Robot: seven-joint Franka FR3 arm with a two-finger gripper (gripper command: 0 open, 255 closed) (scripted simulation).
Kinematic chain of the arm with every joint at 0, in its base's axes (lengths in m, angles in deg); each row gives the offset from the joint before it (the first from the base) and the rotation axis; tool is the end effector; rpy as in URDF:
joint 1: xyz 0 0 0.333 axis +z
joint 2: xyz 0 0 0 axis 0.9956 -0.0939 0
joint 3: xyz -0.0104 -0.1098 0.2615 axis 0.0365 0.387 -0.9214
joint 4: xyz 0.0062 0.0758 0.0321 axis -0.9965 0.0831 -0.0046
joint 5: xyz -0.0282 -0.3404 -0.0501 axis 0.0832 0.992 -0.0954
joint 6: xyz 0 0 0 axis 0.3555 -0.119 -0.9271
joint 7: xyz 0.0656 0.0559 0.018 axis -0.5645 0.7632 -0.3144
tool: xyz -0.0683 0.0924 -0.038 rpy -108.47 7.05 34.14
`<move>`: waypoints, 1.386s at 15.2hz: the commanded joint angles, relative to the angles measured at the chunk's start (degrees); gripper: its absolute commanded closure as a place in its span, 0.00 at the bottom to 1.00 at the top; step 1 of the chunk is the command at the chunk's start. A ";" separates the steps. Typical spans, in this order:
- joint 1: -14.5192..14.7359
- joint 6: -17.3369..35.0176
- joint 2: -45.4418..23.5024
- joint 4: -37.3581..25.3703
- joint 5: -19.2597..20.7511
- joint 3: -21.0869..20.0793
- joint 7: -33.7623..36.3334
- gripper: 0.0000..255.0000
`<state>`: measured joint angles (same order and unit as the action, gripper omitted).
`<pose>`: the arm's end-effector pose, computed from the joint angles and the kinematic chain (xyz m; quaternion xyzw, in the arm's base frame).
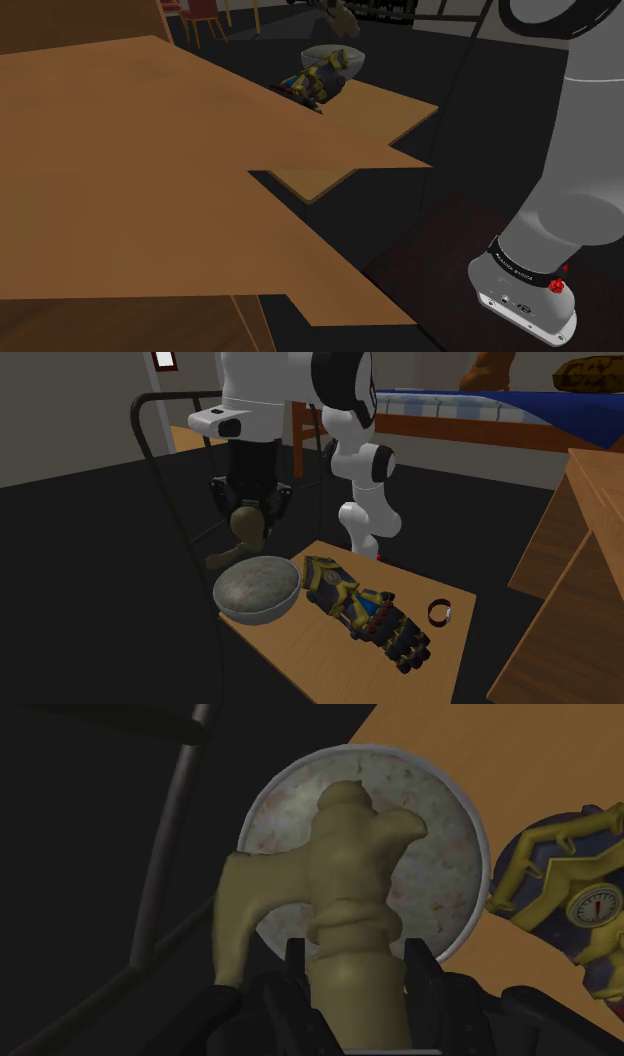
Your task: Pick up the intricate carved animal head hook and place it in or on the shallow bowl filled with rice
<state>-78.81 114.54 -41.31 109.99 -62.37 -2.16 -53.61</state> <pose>0.5396 0.0590 0.6729 0.9379 0.3406 0.0369 0.0550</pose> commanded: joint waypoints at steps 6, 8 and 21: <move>-0.36 9.17 5.55 14.89 -0.44 0.85 0.54 1.00; -0.23 11.38 6.81 18.37 -0.58 1.11 0.68 1.00; -0.42 16.69 9.36 26.24 -0.70 1.09 1.09 1.00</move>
<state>-79.21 131.26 -31.82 136.23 -63.06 -1.09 -52.49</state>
